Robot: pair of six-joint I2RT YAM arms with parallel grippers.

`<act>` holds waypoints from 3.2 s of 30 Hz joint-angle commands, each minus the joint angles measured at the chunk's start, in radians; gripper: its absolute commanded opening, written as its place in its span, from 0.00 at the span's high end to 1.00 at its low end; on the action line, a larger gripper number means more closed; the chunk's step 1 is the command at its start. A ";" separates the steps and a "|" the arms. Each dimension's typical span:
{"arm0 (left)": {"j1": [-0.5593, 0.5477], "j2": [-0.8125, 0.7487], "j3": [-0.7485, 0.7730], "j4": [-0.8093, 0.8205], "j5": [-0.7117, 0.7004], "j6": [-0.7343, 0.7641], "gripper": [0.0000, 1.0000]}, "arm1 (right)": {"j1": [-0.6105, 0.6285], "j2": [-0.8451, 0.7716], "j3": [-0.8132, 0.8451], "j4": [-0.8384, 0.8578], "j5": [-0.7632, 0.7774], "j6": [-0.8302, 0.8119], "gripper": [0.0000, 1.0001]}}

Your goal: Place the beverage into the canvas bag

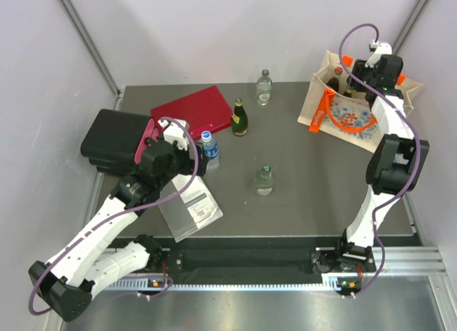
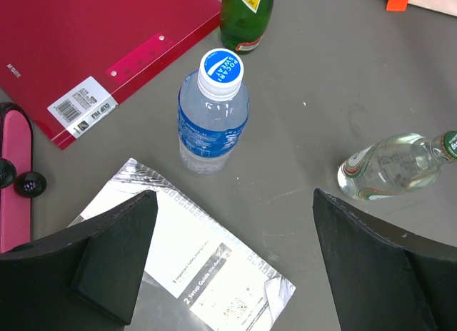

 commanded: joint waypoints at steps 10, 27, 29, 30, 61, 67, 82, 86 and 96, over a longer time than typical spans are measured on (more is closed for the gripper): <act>-0.004 -0.014 0.000 0.042 -0.010 0.007 0.06 | -0.007 -0.171 0.099 -0.020 0.003 0.103 0.50; -0.004 -0.024 0.001 0.046 0.016 0.001 0.06 | 0.445 -0.312 0.082 0.006 0.213 0.076 0.41; -0.004 -0.024 0.001 0.046 0.019 0.001 0.06 | 0.494 -0.260 0.069 0.063 0.213 0.063 0.34; -0.004 -0.026 0.001 0.048 0.019 0.001 0.06 | 0.505 -0.237 0.081 0.069 0.236 0.065 0.31; -0.005 0.032 0.001 0.048 0.005 0.012 0.06 | 0.589 0.489 0.509 0.308 0.311 -0.072 0.16; -0.007 0.040 0.001 0.046 0.005 0.013 0.06 | 0.568 0.497 0.503 0.314 0.305 -0.027 0.36; -0.007 0.023 0.001 0.043 0.004 0.010 0.06 | 0.574 0.058 -0.074 0.517 0.273 -0.104 1.00; -0.007 0.020 0.001 0.045 0.008 0.009 0.06 | 0.574 -0.117 -0.339 0.543 0.320 -0.108 1.00; -0.010 0.013 0.003 0.046 0.039 0.000 0.06 | 0.577 -0.575 -0.807 0.565 0.380 -0.081 1.00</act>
